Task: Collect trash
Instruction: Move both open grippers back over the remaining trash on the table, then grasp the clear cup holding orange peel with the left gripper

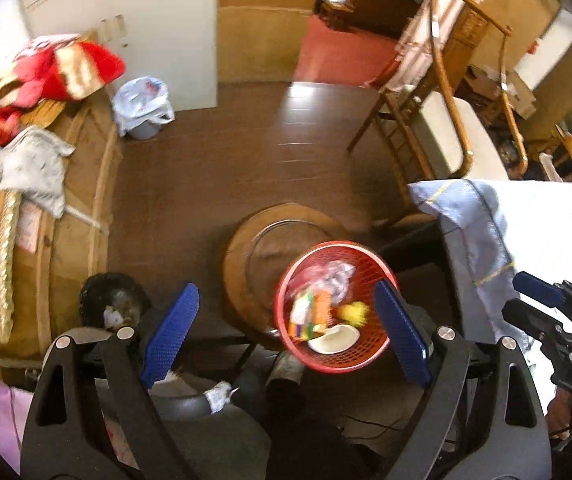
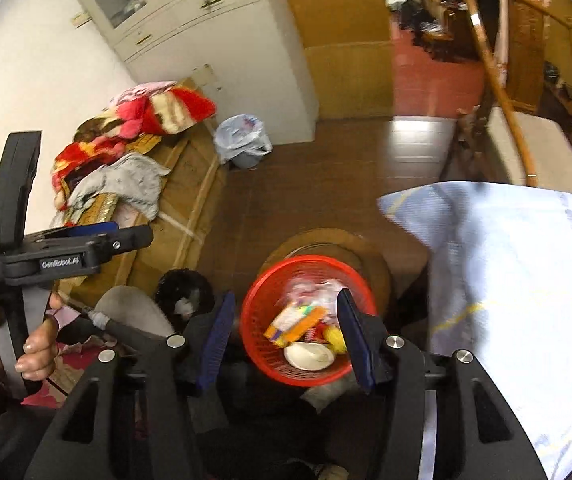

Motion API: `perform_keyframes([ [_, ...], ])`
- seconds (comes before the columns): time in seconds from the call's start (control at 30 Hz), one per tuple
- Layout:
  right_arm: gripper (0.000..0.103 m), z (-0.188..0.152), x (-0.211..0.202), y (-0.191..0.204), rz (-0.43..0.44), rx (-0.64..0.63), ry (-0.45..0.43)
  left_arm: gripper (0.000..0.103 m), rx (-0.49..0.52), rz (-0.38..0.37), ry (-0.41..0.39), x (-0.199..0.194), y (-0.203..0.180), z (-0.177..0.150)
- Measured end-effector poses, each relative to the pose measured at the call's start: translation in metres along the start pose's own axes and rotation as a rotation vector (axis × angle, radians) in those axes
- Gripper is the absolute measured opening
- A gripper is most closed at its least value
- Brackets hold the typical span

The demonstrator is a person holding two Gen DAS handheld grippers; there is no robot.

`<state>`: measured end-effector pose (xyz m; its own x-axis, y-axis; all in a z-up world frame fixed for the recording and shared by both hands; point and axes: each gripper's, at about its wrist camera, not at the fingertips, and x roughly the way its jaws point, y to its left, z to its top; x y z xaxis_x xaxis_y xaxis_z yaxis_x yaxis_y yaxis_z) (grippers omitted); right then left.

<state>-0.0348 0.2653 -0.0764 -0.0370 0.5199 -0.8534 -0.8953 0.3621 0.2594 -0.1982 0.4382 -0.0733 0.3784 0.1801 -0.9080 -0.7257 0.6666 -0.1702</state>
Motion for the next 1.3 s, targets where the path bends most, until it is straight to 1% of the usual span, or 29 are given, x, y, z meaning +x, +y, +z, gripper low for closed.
perform_keyframes([
  [0.13, 0.053, -0.015, -0.043, -0.024, -0.115, 0.055, -0.074, 0.086, 0.093, -0.068, -0.004, 0.006, -0.041, 0.016],
  [0.2, 0.053, -0.024, -0.064, -0.037, -0.172, 0.1, -0.11, 0.086, 0.167, -0.113, -0.01, 0.007, -0.071, 0.025],
  [0.3, 0.054, -0.047, -0.103, -0.059, -0.271, 0.199, -0.176, 0.086, 0.294, -0.189, -0.016, 0.008, -0.125, 0.036],
  [0.33, 0.054, -0.06, -0.122, -0.068, -0.321, 0.25, -0.209, 0.086, 0.336, -0.214, -0.017, 0.007, -0.143, 0.038],
  [0.37, 0.054, -0.069, -0.132, -0.073, -0.348, 0.28, -0.226, 0.086, 0.395, -0.248, -0.016, 0.007, -0.168, 0.039],
  [0.43, 0.055, -0.098, -0.165, -0.087, -0.434, 0.38, -0.282, 0.086, 0.488, -0.299, -0.014, 0.005, -0.208, 0.039],
  [0.47, 0.057, -0.111, -0.177, -0.092, -0.466, 0.42, -0.302, 0.086, 0.547, -0.333, -0.011, 0.003, -0.234, 0.036],
  [0.53, 0.059, -0.14, -0.201, -0.099, -0.533, 0.511, -0.346, 0.086, 0.641, -0.386, -0.008, -0.001, -0.273, 0.028],
  [0.57, 0.06, -0.16, -0.215, -0.102, -0.575, 0.572, -0.372, 0.086, 0.704, -0.418, -0.007, -0.005, -0.299, 0.021],
  [0.6, 0.06, -0.175, -0.225, -0.104, -0.602, 0.613, -0.388, 0.086, 0.751, -0.441, -0.005, -0.008, -0.318, 0.014],
  [0.63, 0.06, -0.197, -0.239, -0.105, -0.644, 0.681, -0.413, 0.086, 0.796, -0.464, -0.001, -0.011, -0.336, 0.007],
  [0.67, 0.061, -0.211, -0.247, -0.108, -0.666, 0.72, -0.428, 0.086, 0.851, -0.497, 0.01, -0.015, -0.359, -0.004],
  [0.73, 0.062, -0.248, -0.265, -0.106, -0.721, 0.83, -0.474, 0.086, 0.934, -0.54, 0.025, -0.021, -0.39, -0.022],
  [0.77, 0.062, -0.261, -0.268, -0.104, -0.736, 0.869, -0.491, 0.086, 0.987, -0.563, 0.03, -0.025, -0.41, -0.034],
  [0.83, 0.063, -0.298, -0.28, -0.102, -0.772, 0.977, -0.538, 0.087, 1.065, -0.597, 0.036, -0.031, -0.437, -0.054],
  [0.9, 0.063, -0.326, -0.287, -0.101, -0.802, 1.052, -0.569, 0.087, 1.124, -0.628, 0.052, -0.034, -0.46, -0.069],
  [0.93, 0.063, -0.345, -0.293, -0.097, -0.823, 1.112, -0.598, 0.087, 1.149, -0.642, 0.063, -0.035, -0.47, -0.078],
  [1.0, 0.064, -0.368, -0.299, -0.094, -0.844, 1.18, -0.634, 0.087, 1.198, -0.667, 0.086, -0.036, -0.49, -0.094],
  [1.03, 0.064, -0.384, -0.303, -0.09, -0.858, 1.223, -0.657, 0.088, 1.216, -0.675, 0.091, -0.036, -0.497, -0.1],
  [1.13, 0.066, -0.414, -0.305, -0.087, -0.872, 1.318, -0.691, 0.087, 1.264, -0.689, 0.099, -0.038, -0.512, -0.12],
  [1.23, 0.067, -0.432, -0.304, -0.086, -0.854, 1.382, -0.706, 0.088, 1.284, -0.685, 0.115, -0.033, -0.518, -0.133],
  [1.3, 0.067, -0.438, -0.302, -0.09, -0.839, 1.399, -0.687, 0.088, 1.286, -0.671, 0.137, -0.024, -0.517, -0.14],
])
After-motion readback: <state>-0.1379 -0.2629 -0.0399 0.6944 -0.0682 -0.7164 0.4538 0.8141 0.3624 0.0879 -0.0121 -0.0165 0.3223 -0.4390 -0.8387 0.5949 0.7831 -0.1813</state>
